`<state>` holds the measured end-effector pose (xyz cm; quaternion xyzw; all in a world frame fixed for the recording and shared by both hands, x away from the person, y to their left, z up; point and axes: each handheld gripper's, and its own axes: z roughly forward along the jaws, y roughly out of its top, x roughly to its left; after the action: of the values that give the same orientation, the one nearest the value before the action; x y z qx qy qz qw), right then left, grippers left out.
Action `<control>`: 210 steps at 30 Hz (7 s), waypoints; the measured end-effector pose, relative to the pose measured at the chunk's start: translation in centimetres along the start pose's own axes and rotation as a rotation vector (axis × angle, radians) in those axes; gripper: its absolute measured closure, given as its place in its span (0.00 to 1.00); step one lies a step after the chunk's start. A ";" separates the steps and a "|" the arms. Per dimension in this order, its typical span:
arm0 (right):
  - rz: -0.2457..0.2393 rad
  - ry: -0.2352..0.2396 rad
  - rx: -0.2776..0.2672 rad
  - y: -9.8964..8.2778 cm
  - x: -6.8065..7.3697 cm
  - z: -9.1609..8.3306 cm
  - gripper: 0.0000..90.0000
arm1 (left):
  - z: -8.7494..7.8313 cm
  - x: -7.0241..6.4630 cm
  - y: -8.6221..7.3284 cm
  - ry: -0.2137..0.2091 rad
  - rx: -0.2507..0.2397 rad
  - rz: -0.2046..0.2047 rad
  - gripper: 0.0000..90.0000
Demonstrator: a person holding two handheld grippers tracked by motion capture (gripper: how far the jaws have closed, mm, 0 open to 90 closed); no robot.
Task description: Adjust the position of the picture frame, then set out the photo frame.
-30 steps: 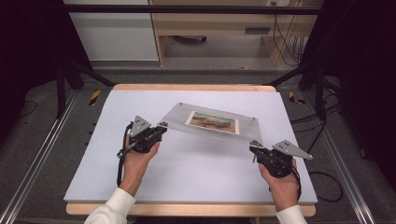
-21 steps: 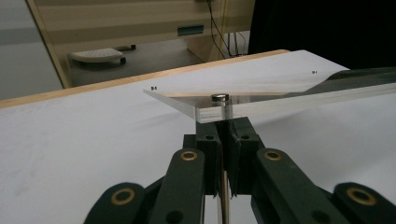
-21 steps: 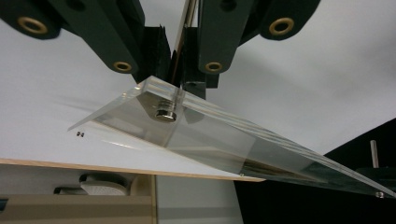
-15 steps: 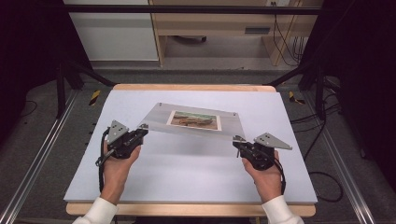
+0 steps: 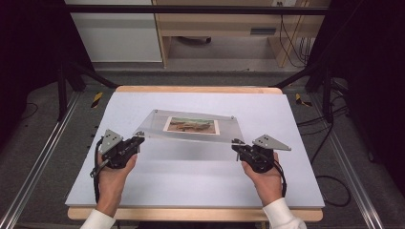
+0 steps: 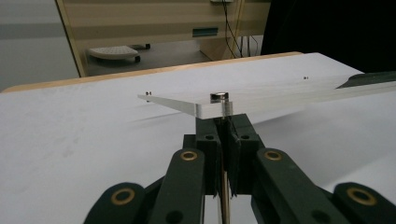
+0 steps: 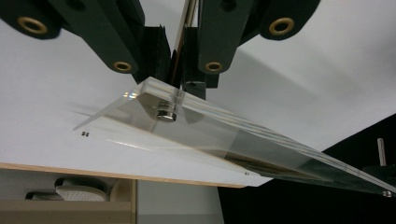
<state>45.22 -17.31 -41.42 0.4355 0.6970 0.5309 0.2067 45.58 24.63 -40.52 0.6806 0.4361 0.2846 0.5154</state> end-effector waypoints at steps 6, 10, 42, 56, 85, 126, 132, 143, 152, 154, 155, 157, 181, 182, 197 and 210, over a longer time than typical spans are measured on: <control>-0.007 0.001 0.002 0.0 -0.1 0.1 0.92 | -0.1 -0.1 -0.4 0.004 -0.005 -0.009 0.93; 0.000 -0.002 0.002 0.0 -0.1 0.1 0.92 | -0.1 -0.2 -0.4 0.006 -0.007 -0.010 0.93; 0.004 -0.005 0.013 -2.3 -0.1 -1.1 0.93 | -1.6 -1.9 -3.1 -0.007 0.013 0.005 0.92; -0.021 -0.011 0.049 -4.0 0.4 -1.2 0.93 | -1.9 -1.9 -5.2 -0.029 0.077 0.016 0.92; -0.004 -0.006 0.153 -6.4 0.6 -0.7 0.94 | -1.6 -1.5 -7.2 -0.047 0.166 -0.015 0.93; 0.006 -0.014 0.220 -7.0 -0.2 -1.5 0.59 | -2.1 -1.2 -7.8 -0.027 0.232 0.039 0.60; -0.041 -0.003 0.252 -7.3 0.0 -2.4 0.35 | -2.9 -0.5 -8.1 -0.057 0.285 0.038 0.34; -0.069 -0.011 0.179 -5.4 -0.4 -4.8 0.15 | -5.6 1.6 -5.8 -0.082 0.205 0.023 0.11; -0.066 0.032 0.169 -2.1 -0.6 -3.8 0.20 | -4.4 1.9 -2.1 -0.138 0.195 0.048 0.09; -0.058 0.041 0.184 -1.3 -0.6 -3.3 0.21 | -3.8 1.8 -1.5 -0.148 0.202 0.054 0.10; -0.058 0.046 0.191 -1.1 -0.6 -3.1 0.21 | -3.4 1.7 -1.2 -0.153 0.208 0.055 0.10; -0.063 0.050 0.209 -0.7 -0.6 -2.5 0.23 | -2.6 1.6 -1.0 -0.158 0.219 0.065 0.11; 0.040 0.116 0.306 -2.2 -1.6 -0.2 0.32 | -1.3 1.2 -1.6 -0.172 0.207 0.030 0.20; 0.042 0.118 0.307 -2.3 -1.6 -0.1 0.32 | -1.3 1.2 -1.6 -0.172 0.204 0.031 0.19; 0.104 0.166 0.339 -2.7 -2.0 0.0 0.25 | -1.1 2.1 -2.7 -0.187 0.260 -0.026 0.16; 0.116 0.170 0.342 -2.8 -2.1 0.2 0.22 | -0.2 2.1 -3.6 -0.222 0.313 -0.077 0.20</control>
<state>45.40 -19.04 -44.48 0.4573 0.7657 0.4507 0.0393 45.25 26.87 -44.02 0.7625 0.4410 0.1166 0.4588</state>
